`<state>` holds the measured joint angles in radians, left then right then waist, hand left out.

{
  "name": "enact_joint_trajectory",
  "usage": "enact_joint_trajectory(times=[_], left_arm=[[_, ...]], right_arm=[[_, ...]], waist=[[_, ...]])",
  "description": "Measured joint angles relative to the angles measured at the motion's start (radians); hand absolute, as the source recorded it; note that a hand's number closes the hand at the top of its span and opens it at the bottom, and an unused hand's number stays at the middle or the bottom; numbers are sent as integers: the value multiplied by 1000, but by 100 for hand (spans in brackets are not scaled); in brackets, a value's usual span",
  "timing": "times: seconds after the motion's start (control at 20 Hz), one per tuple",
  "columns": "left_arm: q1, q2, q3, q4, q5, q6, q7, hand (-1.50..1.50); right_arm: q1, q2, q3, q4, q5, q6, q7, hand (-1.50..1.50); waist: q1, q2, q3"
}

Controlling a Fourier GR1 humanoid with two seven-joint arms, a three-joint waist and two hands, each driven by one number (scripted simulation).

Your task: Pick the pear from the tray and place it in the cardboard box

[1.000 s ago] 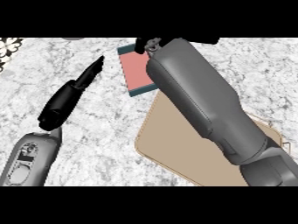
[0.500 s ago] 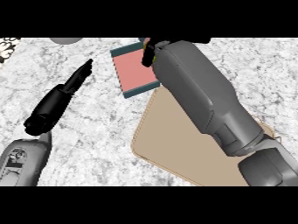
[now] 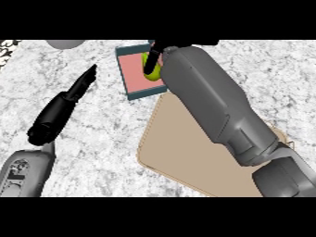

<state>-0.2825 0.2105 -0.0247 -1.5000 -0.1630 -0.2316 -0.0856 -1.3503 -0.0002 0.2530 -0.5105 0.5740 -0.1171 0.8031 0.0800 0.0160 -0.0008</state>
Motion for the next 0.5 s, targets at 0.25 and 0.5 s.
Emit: enact_joint_trajectory(times=[0.25,0.5], left_arm=[[7,7,13,5,5,-1,-4,0],[8,10,21,-3,7,2,4,0]], right_arm=[[12,0,-101,-126,-59,-310,-99,-150],[88,0,-196,-209,-163,-569,-210,-150]], waist=[[-18,-2,3],[-26,-3,3]])
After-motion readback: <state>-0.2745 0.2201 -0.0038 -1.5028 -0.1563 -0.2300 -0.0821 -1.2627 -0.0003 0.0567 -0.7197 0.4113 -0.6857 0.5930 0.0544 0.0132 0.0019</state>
